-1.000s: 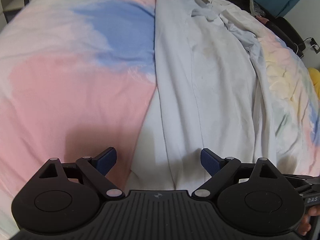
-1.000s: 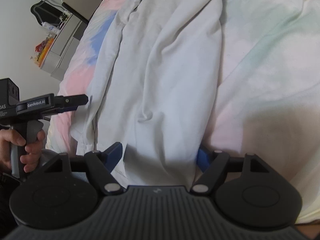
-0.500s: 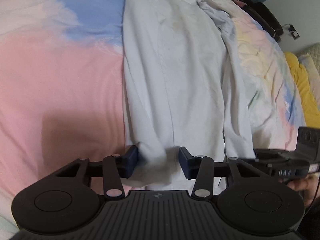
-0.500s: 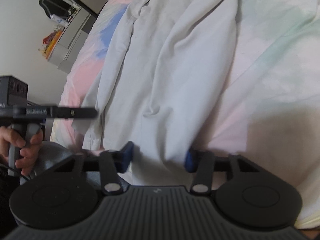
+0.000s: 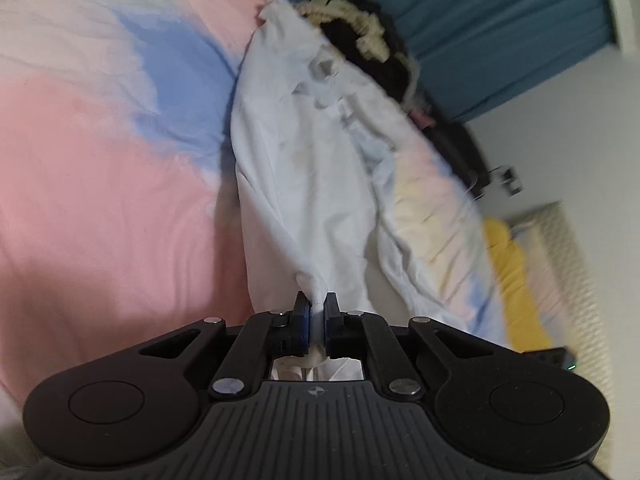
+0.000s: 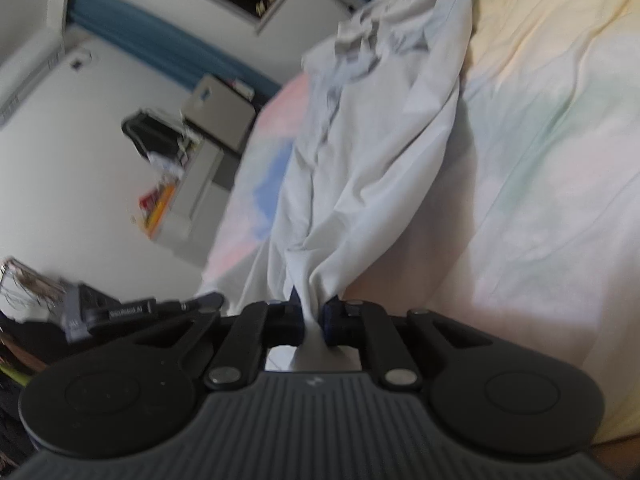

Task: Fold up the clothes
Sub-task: 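Lift the hem with both grippers and fold it toward the collar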

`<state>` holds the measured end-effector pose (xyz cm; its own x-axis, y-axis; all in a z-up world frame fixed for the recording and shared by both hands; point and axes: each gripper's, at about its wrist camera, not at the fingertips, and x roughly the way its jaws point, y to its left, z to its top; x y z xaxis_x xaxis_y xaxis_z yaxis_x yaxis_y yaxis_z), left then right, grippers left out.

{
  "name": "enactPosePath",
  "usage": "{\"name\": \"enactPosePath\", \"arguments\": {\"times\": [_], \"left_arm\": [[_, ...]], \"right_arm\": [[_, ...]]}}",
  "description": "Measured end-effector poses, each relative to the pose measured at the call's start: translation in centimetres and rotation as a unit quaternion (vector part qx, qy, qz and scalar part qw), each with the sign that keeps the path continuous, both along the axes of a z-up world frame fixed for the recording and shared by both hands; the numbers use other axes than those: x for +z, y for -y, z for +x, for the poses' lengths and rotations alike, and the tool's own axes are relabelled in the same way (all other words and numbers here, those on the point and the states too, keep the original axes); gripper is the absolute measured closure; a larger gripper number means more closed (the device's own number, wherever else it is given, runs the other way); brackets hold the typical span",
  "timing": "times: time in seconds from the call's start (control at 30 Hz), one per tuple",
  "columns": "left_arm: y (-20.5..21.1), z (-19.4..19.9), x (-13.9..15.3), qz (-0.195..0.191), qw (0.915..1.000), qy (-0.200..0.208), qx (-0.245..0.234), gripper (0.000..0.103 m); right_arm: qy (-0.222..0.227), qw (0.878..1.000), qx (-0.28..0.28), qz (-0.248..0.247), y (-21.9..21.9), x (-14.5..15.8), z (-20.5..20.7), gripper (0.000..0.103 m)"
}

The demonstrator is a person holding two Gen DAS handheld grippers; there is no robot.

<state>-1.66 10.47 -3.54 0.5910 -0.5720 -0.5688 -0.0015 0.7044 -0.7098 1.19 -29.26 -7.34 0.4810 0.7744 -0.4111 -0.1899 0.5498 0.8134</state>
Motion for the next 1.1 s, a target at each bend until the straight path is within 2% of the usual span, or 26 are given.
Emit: {"name": "enactPosePath", "arguments": {"times": [0.1,0.23,0.4,0.47,0.6,0.73,0.8,0.9,1.1], "left_arm": [[-0.6,-1.3,1.0,-0.029,0.9994,0.014,0.009,0.096],[-1.3,-3.7,2.6,-0.05,0.9982,0.033,0.007,0.097],[-2.3,-7.3,4.5,-0.08,0.9956,0.048,0.0,0.097],[-2.7,-8.7,4.8,-0.082,0.9954,0.048,-0.004,0.097],[-3.5,-9.8,4.3,-0.092,0.9952,0.032,0.0,0.097],[-3.4,-7.8,4.1,-0.092,0.9951,0.037,0.008,0.097],[-3.2,-5.8,4.0,-0.091,0.9952,0.035,0.01,0.097],[-2.8,-2.4,3.9,-0.092,0.995,0.037,0.014,0.097],[-2.4,7.1,3.6,-0.083,0.9948,0.042,0.042,0.097]], "right_arm": [[0.012,1.0,-0.016,0.016,1.6,1.4,-1.0,0.096],[0.024,0.999,-0.033,0.023,3.5,3.1,-2.4,0.097],[0.035,0.999,-0.027,0.013,4.8,5.1,-5.4,0.097],[0.033,0.999,-0.023,0.004,4.4,5.5,-7.0,0.097],[0.008,0.999,-0.029,0.016,5.0,4.9,-9.5,0.097],[-0.008,0.998,-0.049,0.042,5.2,4.2,-8.5,0.097],[-0.029,0.994,-0.08,0.069,5.7,3.7,-6.8,0.097],[-0.044,0.987,-0.123,0.097,6.8,3.2,-3.3,0.097],[-0.058,0.972,-0.185,0.134,6.8,2.4,5.2,0.097]]}}
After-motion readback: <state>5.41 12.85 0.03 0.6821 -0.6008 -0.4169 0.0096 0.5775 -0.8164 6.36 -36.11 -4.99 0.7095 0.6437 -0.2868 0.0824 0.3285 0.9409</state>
